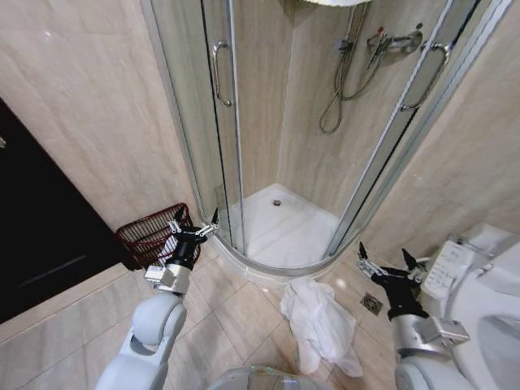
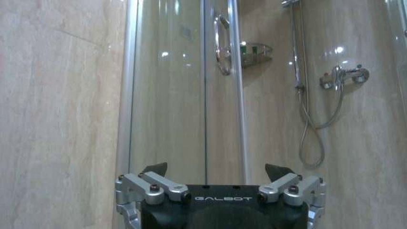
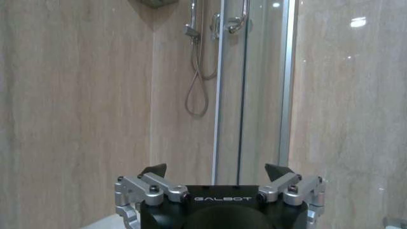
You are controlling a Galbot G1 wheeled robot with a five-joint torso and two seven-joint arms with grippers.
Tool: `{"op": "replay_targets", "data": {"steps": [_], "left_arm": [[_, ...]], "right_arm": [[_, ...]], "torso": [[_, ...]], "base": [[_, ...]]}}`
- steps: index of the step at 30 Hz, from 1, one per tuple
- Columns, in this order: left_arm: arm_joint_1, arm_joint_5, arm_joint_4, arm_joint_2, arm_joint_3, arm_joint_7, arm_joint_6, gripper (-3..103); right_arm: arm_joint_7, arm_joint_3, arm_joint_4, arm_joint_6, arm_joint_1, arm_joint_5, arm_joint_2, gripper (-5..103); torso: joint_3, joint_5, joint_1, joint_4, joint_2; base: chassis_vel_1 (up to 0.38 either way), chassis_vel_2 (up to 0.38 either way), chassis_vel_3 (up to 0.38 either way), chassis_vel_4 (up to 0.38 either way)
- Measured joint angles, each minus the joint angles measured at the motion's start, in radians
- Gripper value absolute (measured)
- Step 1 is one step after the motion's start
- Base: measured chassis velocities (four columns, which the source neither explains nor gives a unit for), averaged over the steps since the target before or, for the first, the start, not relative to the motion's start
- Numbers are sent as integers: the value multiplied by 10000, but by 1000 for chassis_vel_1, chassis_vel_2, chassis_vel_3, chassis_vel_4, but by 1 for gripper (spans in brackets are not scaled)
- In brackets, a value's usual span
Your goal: Discard the used towel into the hamper.
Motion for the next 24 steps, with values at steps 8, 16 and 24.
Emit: {"op": "replay_targets", "data": {"steps": [8,16,24], "left_arm": [[-24,-205,-135,184,-76,-51,3,100],[-76,-311,-133,267,-124,-50,6,100],[-98,-407,-107,310,-233,-47,10,100]], "right_arm": [[-34,-19,-1,-99,51,61,0,100],[-91,-31,-1,-168,119,42,0,100],[-151,-28,-1,-181,217,1,0,100]], "torso": [[217,0,139,0,354],[408,0,257,0,661],[601,0,400,0,998]], "base": [[0,0,0,0],[0,0,0,0],[0,0,0,0]]}}
